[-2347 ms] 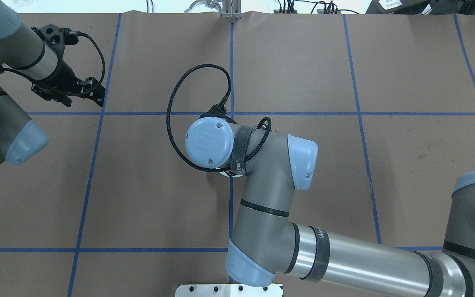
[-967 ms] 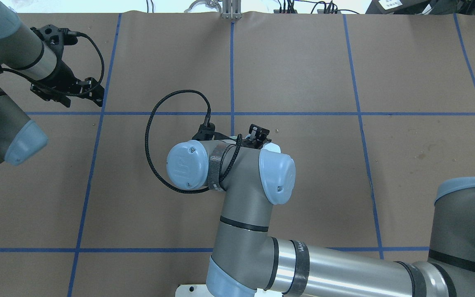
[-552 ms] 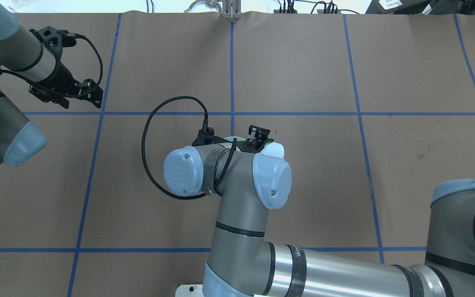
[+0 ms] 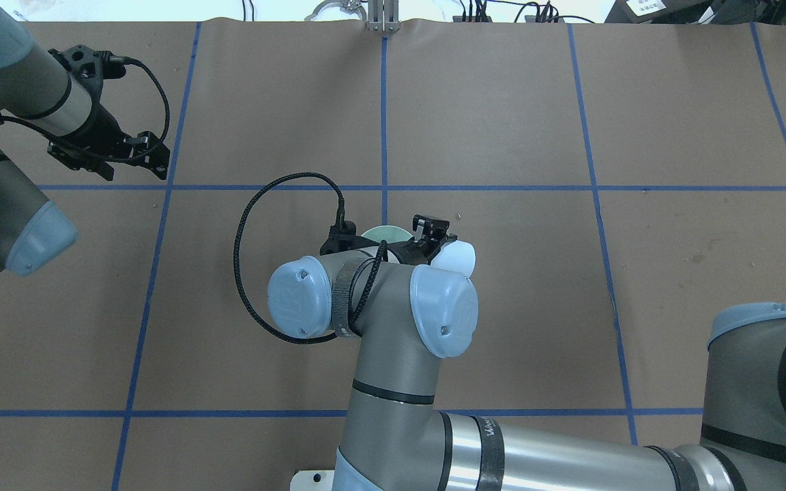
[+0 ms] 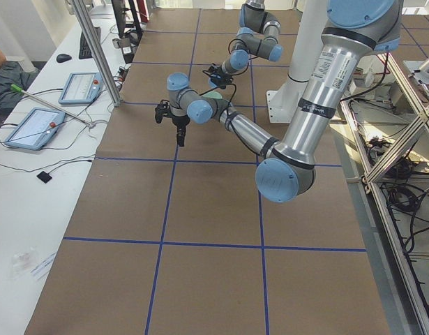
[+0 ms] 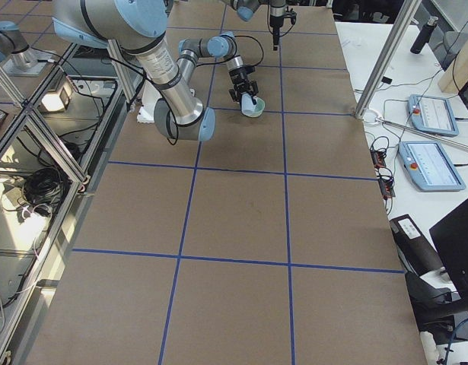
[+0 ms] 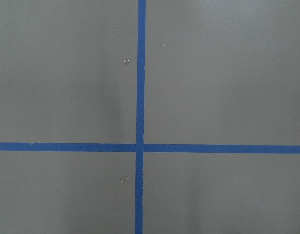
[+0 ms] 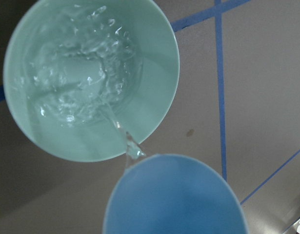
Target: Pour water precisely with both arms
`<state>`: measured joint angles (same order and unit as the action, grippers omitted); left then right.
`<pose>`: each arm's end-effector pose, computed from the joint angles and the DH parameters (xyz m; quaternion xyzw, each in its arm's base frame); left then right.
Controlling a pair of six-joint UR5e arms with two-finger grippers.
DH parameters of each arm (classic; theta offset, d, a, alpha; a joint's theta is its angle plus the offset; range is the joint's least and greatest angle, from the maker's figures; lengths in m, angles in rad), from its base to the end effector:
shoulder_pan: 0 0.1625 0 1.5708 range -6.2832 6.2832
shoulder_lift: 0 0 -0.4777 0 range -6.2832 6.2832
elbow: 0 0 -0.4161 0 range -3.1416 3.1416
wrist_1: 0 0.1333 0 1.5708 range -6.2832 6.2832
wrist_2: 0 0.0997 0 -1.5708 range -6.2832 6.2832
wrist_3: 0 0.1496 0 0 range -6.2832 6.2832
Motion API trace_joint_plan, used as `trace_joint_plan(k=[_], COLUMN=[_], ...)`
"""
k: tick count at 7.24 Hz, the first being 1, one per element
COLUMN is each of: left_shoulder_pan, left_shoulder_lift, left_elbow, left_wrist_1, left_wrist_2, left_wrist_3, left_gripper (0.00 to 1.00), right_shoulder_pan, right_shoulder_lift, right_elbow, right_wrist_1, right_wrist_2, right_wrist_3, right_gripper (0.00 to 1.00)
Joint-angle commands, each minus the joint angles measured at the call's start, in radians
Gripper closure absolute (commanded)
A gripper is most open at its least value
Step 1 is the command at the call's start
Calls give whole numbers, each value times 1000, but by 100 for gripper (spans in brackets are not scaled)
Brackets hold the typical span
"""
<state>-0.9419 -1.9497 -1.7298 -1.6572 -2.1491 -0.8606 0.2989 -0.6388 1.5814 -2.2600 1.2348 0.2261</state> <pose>0.3631 -0.5868 0.4365 0.0325 0.3990 -0.0185 0.9162 -0.6725 -0.3983 0.2224 0.2042 0.0367 -0.4701 0.8579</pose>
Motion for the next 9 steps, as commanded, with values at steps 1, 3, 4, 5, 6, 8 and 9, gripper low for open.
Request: trace_joint_plan(k=[1, 3, 4, 5, 6, 8, 9], left_shoulder_pan=[0, 0, 0, 0, 0, 2, 2], left_shoulder_lift=[0, -2, -3, -3, -3, -6, -9], left_elbow=[1, -2, -8, -8, -8, -8, -10], left_wrist_1=[0, -1, -1, -1, -1, -1, -1], left_wrist_2=[0, 0, -2, 0, 0, 0, 0], left_wrist_3=[0, 0, 0, 0, -2, -5, -12], left_gripper=[11, 11, 11, 11, 11, 10, 10], right_shoulder_pan=[-4, -3, -1, 23, 78, 149, 202], right_shoulder_lift=[-16, -112, -227, -298, -329, -527, -633], right_elbow=[12, 157, 296, 357, 359, 438, 451], right_wrist_1=[101, 168, 237, 369, 460, 686, 806], right_wrist_2=[2, 12, 34, 111, 206, 259, 288], right_wrist_3=[159, 272, 392, 430, 531, 599, 605], right_gripper=[100, 100, 100, 100, 100, 100, 100])
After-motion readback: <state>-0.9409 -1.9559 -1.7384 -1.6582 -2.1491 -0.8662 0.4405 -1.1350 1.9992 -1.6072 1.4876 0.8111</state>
